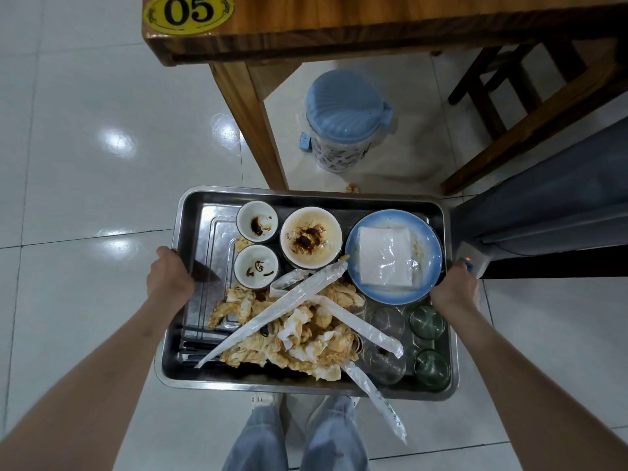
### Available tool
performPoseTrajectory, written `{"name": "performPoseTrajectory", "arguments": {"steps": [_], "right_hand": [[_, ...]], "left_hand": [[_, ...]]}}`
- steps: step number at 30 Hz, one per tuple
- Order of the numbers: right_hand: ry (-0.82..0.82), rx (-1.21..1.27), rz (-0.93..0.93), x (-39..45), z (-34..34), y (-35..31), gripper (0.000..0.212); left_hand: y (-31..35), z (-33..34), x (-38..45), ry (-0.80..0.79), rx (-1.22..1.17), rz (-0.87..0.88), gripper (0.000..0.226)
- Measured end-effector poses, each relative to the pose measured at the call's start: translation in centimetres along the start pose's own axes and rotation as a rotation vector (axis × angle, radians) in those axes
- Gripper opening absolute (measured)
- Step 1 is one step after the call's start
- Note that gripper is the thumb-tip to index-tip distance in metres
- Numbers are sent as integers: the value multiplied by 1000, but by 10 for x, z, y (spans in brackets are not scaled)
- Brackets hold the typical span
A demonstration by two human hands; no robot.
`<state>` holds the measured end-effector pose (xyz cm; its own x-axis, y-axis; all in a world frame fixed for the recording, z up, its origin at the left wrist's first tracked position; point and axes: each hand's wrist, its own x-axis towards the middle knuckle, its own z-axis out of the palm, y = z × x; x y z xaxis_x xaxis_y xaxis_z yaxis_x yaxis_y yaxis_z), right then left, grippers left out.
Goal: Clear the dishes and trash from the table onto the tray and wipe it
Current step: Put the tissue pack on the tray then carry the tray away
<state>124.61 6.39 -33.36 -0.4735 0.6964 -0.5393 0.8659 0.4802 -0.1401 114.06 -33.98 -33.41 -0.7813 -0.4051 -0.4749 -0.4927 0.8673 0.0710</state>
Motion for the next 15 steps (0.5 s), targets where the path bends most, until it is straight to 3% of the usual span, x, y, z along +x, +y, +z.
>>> {"name": "performPoseTrajectory", "arguments": {"steps": [15], "right_hand": [[8,41,-35,5,-7,4,34]], "left_hand": [[-10,5,-4,-3,-7,0,36]]}}
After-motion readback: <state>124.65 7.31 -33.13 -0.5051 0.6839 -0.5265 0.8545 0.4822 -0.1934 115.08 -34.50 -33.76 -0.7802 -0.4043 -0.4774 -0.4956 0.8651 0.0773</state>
